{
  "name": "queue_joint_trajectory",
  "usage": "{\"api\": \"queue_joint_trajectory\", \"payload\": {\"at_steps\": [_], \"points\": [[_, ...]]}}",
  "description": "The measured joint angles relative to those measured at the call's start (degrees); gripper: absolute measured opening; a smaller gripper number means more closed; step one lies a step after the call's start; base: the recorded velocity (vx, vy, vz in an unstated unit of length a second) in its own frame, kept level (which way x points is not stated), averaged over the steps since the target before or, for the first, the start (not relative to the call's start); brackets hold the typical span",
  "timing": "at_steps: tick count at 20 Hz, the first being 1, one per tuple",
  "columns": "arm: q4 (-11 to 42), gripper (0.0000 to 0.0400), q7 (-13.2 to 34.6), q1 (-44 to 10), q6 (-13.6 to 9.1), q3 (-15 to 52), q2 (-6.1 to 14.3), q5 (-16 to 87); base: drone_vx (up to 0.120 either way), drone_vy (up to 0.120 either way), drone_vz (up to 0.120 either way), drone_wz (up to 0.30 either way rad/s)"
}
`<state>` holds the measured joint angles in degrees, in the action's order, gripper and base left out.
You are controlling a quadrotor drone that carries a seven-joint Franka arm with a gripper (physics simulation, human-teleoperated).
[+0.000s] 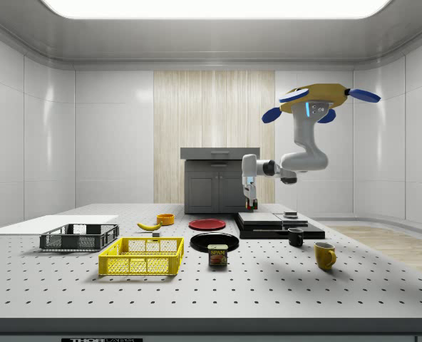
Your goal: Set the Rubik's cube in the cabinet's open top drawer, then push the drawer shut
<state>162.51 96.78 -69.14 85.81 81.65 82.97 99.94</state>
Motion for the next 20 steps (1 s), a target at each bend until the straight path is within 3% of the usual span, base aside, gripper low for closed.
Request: {"api": "queue_joint_trajectory", "payload": {"at_steps": [2, 6, 20], "points": [[0.0, 0.0325, 0.0, -0.1, 0.3, 0.0, 0.3, -0.1, 0.12, -0.12, 0.12, 0.0], [0.0, 0.0325, 0.1, -0.2, 0.9, 0.1, 1.0, -0.4, 0.0, -0.05, 0.12, 0.0], [-0.1, 0.0325, 0.4, -0.5, 2.7, 0.3, 3.0, -1.2, 0.0, -0.12, 0.12, 0.0]]}}
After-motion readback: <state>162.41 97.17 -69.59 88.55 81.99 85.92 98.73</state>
